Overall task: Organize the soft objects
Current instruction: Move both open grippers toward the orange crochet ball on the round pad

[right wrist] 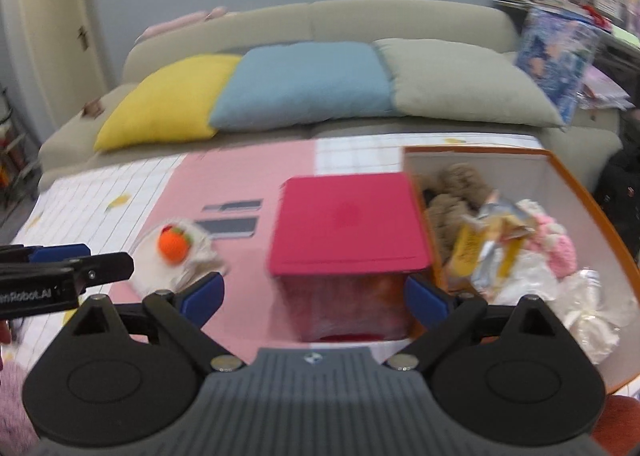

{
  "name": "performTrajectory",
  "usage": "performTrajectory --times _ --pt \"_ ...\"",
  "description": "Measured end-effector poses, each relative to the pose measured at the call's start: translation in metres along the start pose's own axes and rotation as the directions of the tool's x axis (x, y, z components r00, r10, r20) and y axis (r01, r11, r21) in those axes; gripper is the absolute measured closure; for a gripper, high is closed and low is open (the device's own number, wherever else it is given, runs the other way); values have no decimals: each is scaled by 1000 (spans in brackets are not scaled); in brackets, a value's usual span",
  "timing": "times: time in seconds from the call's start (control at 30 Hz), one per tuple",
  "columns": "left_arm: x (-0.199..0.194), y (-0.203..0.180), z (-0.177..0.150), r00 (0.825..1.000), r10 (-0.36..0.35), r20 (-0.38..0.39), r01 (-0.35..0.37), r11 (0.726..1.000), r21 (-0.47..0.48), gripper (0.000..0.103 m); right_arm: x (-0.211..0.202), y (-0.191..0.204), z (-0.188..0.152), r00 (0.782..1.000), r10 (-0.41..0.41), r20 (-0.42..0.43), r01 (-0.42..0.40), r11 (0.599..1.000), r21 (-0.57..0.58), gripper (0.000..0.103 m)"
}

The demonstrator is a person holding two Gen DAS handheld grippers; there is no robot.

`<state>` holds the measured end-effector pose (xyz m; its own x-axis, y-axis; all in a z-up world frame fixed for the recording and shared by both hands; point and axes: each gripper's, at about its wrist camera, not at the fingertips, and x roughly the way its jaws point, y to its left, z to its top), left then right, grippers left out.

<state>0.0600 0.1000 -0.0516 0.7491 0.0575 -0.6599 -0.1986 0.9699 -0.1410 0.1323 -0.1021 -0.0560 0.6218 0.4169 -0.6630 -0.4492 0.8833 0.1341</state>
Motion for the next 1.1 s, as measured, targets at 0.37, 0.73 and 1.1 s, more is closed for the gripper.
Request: performTrajectory --times 0.37,0.73,1.1 --pt "-8 44 -11 999 50 20 -49 997 -51 22 30 55 -1 998 65 -13 -67 979 -194 19" --pt "31 79 -1 997 69 -38 -71 995 -68 22 78 96 9 986 142 -92 -163 941 -296 37" --pt "105 77 18 994 66 -89 -61 997 48 27 142 114 15 980 99 -170 -151 933 -326 42"
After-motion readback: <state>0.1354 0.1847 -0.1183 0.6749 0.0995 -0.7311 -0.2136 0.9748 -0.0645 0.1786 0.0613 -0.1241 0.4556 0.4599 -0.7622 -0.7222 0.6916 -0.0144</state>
